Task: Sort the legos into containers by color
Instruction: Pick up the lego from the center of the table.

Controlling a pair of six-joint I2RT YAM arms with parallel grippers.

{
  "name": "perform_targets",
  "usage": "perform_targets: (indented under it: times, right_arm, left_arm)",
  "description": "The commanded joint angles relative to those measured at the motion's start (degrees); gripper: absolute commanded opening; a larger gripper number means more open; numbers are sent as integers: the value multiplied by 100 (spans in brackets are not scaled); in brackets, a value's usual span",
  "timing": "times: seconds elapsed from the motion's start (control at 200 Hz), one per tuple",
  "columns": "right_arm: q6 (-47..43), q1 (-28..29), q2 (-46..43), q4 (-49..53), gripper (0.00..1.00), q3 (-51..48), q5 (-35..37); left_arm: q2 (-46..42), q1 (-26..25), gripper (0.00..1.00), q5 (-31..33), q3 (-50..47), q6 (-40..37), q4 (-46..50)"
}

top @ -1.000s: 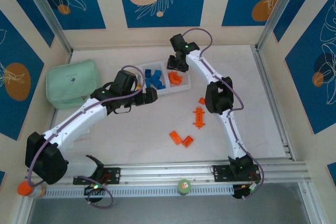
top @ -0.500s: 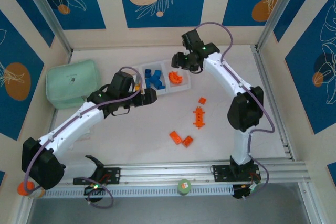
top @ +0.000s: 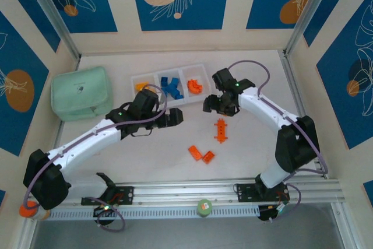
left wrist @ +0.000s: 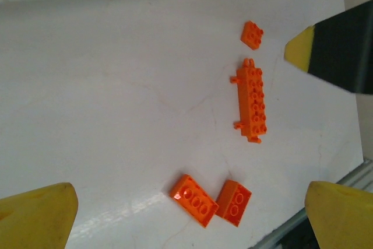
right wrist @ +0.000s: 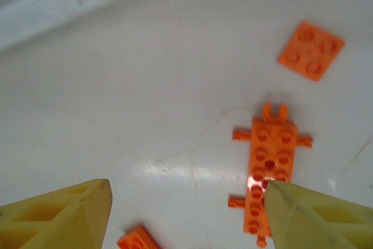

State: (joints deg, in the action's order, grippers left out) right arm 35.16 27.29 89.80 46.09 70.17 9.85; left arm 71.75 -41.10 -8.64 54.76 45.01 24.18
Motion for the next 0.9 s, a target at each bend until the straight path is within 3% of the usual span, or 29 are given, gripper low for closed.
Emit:
perform_targets:
  times: [0.0, 0.23, 0.425, 0.895]
  right_arm:
    - [277, 68, -331, 37, 71, -524, -132]
    - [484, 142, -586, -233, 73, -1475, -11]
    - [57, 23, -223, -303, 71, -1505, -17]
    - [-342, -93, 633, -443, 51, -1120, 335]
  left_arm:
    - [192, -232, 99, 95, -14, 222, -234]
    - [418, -547, 99, 153, 4, 428, -405]
    - [437, -600, 99, 244, 30, 447, -395]
    - [447, -601, 99, 421, 50, 491, -228]
